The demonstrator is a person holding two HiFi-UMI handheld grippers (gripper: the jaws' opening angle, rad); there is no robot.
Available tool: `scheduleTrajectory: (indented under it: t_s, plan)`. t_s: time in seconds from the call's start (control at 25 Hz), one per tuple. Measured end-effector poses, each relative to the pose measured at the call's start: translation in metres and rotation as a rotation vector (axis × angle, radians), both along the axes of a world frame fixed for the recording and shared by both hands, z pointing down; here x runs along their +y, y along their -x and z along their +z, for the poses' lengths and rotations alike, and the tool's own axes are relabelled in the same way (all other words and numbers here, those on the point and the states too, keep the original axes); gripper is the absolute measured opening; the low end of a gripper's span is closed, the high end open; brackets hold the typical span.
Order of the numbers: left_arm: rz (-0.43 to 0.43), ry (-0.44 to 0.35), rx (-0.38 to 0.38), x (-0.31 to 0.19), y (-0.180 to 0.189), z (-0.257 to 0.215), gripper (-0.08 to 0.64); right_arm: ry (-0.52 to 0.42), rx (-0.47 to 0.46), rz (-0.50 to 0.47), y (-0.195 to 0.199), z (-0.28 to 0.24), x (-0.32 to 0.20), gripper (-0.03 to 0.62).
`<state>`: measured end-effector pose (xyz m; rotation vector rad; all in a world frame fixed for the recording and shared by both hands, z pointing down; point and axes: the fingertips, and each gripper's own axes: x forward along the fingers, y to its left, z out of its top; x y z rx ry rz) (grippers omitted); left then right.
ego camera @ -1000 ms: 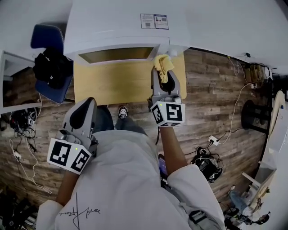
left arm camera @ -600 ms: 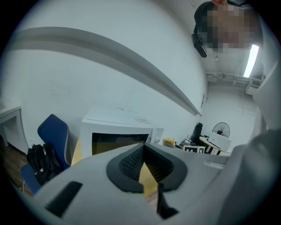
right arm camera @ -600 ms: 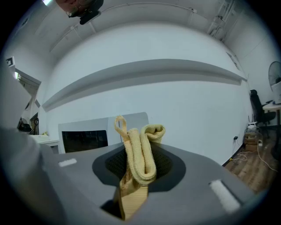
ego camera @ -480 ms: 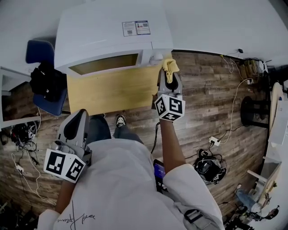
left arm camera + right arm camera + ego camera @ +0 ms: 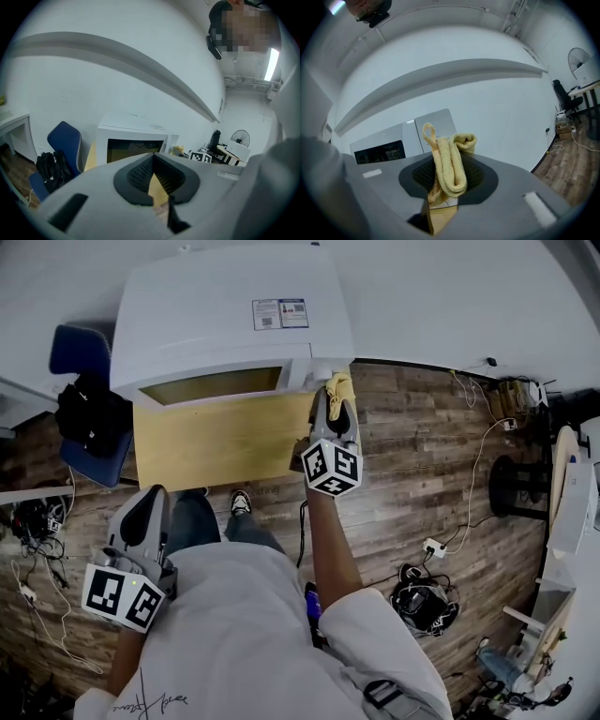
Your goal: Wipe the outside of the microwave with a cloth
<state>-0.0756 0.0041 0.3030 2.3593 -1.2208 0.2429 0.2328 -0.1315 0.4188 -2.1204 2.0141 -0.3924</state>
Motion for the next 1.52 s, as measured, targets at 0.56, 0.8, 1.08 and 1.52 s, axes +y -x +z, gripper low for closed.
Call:
scheduleTrajectory:
  t_s: [0.56, 0.8, 1.08, 1.52]
  plan:
    - [-0.026, 0.015, 0.006, -0.003, 0.015, 0.003, -0.005, 0.026, -0.002, -0.042, 0.051, 0.010, -0.001, 0.109]
    - [-0.025, 0.019, 0.003, -0.005, 0.016, 0.005, -0.005, 0.014, 0.033, -0.063, 0.062, 0.003, 0.007, 0.109]
    - [-0.042, 0.031, 0.015, -0.008, 0.020, 0.008, -0.005, -0.021, 0.133, -0.171, 0.090, -0.010, 0.011, 0.107]
    - [-0.061, 0.025, 0.028, -0.008, 0.022, 0.005, -0.005, -0.017, 0.160, -0.214, 0.120, -0.006, -0.001, 0.107]
